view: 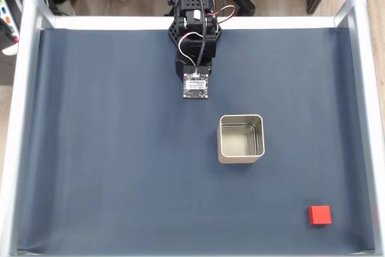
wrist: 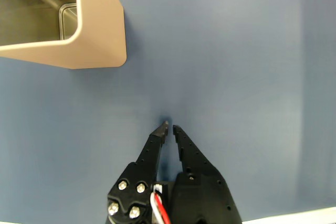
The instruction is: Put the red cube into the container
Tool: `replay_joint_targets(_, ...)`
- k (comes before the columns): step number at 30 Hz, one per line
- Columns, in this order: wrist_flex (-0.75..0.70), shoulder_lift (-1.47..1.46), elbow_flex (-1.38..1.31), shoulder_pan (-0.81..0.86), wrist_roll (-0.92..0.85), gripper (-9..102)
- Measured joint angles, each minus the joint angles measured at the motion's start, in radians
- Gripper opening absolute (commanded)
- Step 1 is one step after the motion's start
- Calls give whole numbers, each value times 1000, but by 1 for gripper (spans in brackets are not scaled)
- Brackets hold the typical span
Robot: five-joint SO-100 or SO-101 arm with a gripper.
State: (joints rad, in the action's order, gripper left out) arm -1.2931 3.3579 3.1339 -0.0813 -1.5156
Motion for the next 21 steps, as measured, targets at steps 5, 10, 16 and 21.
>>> replay_joint_targets(5, -3, 0, 0, 3, -34, 0)
replay_joint_targets(10, -3, 0, 0, 3, -37, 0)
replay_joint_targets(16, -3, 0, 0, 3, -38, 0)
replay_joint_targets(21, 43, -2, 0, 3, -51, 0)
